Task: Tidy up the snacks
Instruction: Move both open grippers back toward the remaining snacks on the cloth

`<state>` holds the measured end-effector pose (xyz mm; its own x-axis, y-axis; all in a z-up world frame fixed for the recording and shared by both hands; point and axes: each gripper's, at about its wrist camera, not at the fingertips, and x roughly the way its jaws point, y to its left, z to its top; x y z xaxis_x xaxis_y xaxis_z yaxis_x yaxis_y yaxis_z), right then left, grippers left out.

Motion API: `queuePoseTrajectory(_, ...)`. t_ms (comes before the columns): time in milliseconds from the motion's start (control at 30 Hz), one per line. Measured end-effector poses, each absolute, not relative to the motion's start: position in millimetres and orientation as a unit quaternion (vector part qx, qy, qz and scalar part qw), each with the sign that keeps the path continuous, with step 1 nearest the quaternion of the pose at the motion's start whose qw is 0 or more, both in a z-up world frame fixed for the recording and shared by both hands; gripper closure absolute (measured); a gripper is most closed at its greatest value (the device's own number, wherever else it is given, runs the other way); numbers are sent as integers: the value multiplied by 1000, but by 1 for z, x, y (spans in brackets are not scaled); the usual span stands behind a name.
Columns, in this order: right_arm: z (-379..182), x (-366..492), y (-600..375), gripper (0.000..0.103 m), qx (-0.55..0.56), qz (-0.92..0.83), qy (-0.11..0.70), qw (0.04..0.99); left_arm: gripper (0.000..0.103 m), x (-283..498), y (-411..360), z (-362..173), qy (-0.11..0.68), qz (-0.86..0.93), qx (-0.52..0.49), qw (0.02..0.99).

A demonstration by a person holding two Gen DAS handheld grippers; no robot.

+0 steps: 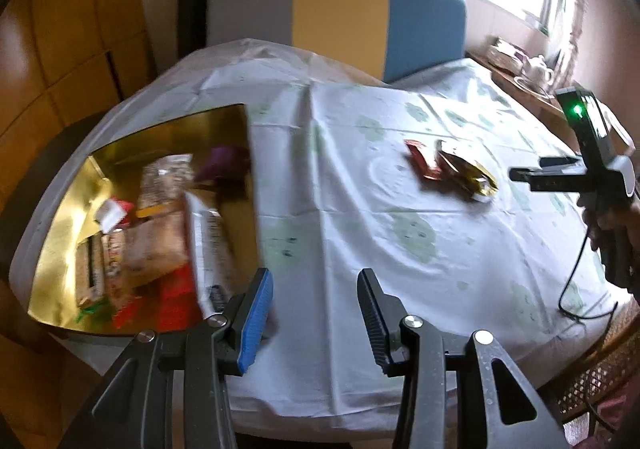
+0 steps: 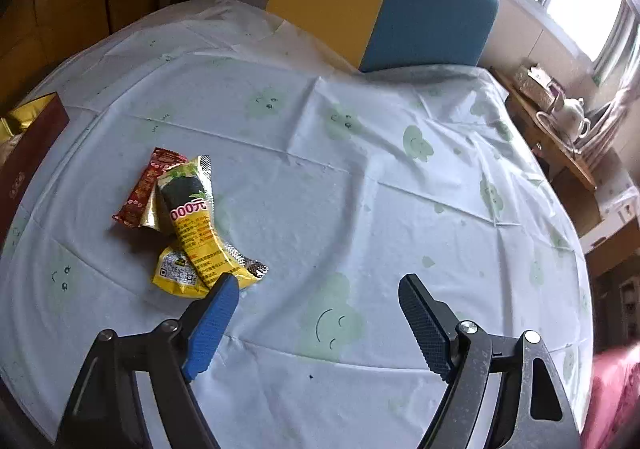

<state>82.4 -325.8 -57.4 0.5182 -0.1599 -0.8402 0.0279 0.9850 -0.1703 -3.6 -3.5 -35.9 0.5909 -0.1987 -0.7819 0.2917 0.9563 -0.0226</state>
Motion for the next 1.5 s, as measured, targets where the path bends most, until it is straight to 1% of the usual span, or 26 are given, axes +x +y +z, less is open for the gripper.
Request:
queuePoseTrajectory(167, -54, 82, -313, 16, -96, -38, 483, 870, 58, -5, -18, -42, 440, -154, 67, 882)
queuePoseTrajectory(967, -51, 80, -321, 14, -73, -53, 483, 871, 58, -1, -38, -44, 452, -169, 88, 872)
queuePoseTrajectory(1167, -47, 81, -333, 14, -53, -73, 483, 871, 58, 17, -61, -33, 443, -186, 103, 871)
queuePoseTrajectory(1500, -40, 82, -371, 14, 36, -116, 484, 867, 60, 93, -108, -43, 476, -205, 67, 853)
